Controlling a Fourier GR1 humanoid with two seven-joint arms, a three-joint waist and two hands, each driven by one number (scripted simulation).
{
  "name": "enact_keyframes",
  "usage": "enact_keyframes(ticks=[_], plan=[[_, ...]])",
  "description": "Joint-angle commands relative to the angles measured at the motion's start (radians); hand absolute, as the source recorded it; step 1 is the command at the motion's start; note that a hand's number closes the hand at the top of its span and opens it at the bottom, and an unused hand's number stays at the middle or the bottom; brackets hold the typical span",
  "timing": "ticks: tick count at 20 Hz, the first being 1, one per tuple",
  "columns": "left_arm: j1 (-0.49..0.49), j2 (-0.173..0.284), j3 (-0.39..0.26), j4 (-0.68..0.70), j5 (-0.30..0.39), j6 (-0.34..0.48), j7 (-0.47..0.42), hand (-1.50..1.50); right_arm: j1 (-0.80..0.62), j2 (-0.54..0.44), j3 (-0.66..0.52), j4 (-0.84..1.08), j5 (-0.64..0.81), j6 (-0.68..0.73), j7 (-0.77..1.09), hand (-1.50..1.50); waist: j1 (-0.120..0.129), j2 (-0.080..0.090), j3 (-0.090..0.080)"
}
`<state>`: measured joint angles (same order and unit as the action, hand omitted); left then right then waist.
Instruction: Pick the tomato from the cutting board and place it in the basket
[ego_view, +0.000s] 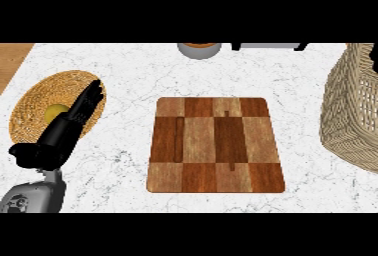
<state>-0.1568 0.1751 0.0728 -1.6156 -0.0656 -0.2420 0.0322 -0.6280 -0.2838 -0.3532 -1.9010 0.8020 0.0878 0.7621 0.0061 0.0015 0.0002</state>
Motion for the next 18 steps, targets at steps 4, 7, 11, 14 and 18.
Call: enact_keyframes(ticks=[4, 7, 11, 14, 18], plan=[[-0.026, -0.022, -0.016, 0.005, -0.022, 0.019, 0.015, 0.00, 0.037, -0.091, -0.102, 0.185, -0.061, -0.082, -0.124, 1.50, -0.004, -0.001, 0.000], [-0.022, 0.005, 0.011, 0.000, -0.010, 0.002, 0.009, 0.00, -0.030, -0.150, -0.133, 0.366, -0.083, -0.119, -0.190, 1.50, 0.002, 0.001, 0.000], [0.034, 0.004, 0.011, -0.042, 0.009, -0.019, 0.002, 0.00, 0.025, -0.228, -0.204, 0.475, -0.182, -0.093, -0.329, 1.50, 0.003, -0.001, 0.000], [0.037, -0.015, -0.005, -0.057, 0.000, -0.007, 0.028, 0.00, 0.087, -0.205, -0.214, 0.509, -0.190, -0.166, -0.400, 1.50, 0.000, -0.001, 0.000], [-0.078, 0.036, 0.053, 0.059, 0.029, -0.042, 0.020, 0.00, 0.089, -0.238, -0.220, 0.630, -0.196, -0.254, -0.557, 1.50, -0.003, 0.000, 0.000]])
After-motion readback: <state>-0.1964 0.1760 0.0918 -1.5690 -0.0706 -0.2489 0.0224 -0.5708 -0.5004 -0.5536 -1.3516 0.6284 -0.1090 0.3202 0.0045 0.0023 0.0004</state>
